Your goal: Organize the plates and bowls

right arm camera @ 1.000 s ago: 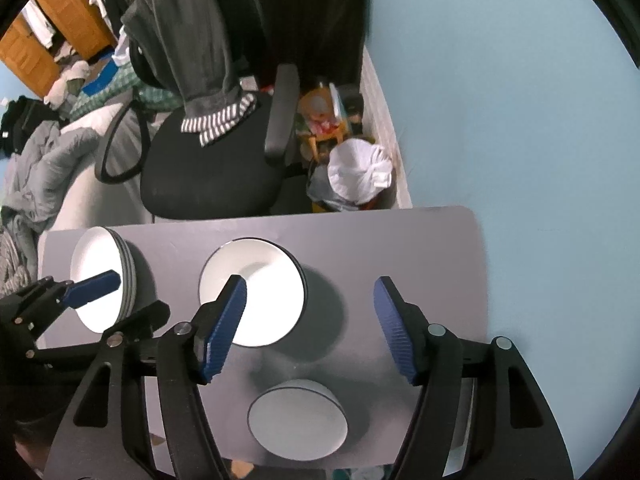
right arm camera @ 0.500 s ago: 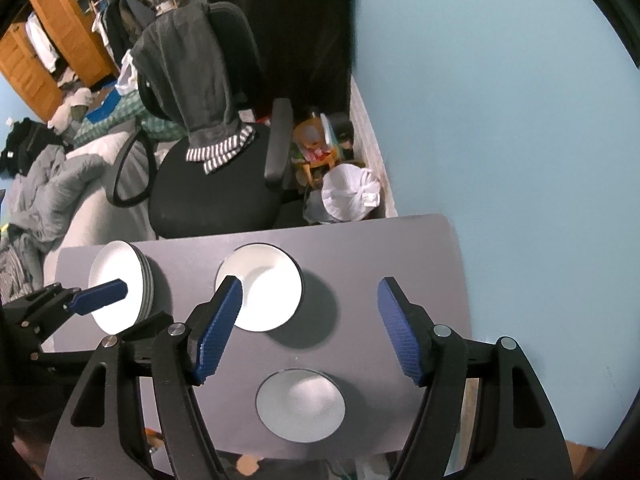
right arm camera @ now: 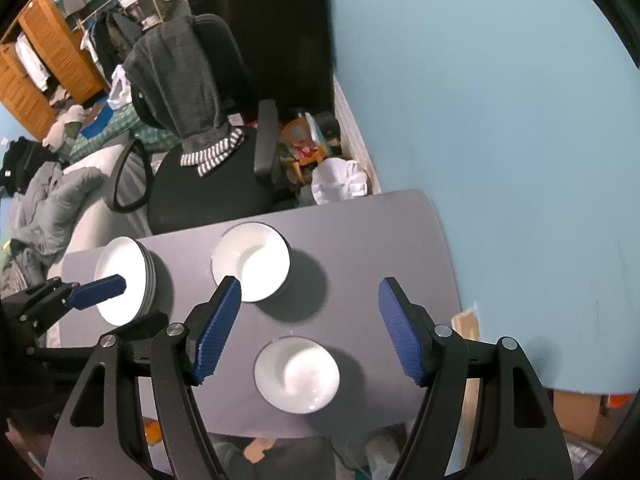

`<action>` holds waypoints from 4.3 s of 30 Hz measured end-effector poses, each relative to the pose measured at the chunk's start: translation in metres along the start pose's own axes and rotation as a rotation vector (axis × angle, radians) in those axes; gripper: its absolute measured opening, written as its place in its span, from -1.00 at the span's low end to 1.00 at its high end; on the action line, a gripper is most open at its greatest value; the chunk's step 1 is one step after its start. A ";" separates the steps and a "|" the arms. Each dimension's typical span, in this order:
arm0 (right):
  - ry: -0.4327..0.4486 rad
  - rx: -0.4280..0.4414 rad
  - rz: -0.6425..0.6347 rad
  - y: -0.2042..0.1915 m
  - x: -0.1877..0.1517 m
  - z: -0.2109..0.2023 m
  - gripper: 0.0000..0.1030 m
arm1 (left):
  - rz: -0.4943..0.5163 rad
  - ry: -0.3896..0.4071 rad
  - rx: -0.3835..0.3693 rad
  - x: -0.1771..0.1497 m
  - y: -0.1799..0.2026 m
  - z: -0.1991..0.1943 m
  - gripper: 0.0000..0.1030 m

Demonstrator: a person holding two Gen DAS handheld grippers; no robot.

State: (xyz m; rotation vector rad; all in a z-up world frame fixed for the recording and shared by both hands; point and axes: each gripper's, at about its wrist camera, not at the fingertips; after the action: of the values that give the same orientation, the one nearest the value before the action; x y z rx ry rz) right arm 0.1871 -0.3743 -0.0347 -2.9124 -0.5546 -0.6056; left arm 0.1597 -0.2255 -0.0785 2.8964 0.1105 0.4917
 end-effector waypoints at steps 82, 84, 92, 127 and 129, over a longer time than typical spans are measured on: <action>-0.295 0.160 0.213 0.043 -0.156 0.158 -0.66 | 0.026 -0.352 -0.015 -0.084 -0.013 0.201 -0.31; -0.301 0.152 0.209 0.044 -0.157 0.157 -0.74 | 0.021 -0.357 -0.026 -0.084 -0.014 0.200 -0.41; -0.324 0.143 0.216 0.045 -0.154 0.160 -0.88 | 0.027 -0.377 -0.044 -0.093 0.007 0.210 -0.78; -0.314 0.162 0.096 0.014 -0.081 0.136 -0.91 | -0.029 -0.261 -0.019 -0.050 -0.008 0.139 -0.82; -0.304 0.162 0.078 0.009 -0.074 0.137 -0.91 | -0.042 -0.246 -0.016 -0.042 -0.013 0.133 -0.82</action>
State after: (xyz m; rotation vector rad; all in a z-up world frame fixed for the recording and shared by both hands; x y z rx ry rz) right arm 0.1771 -0.3819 -0.1906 -2.8688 -0.4914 -0.1010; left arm 0.1641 -0.2418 -0.2175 2.9035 0.1288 0.1263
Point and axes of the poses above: each gripper's, at about its wrist camera, not at the fingertips, and z roughly the way its jaws point, y to its right, x to its top, and after that the axes turned 8 degrees about -z, right-handed
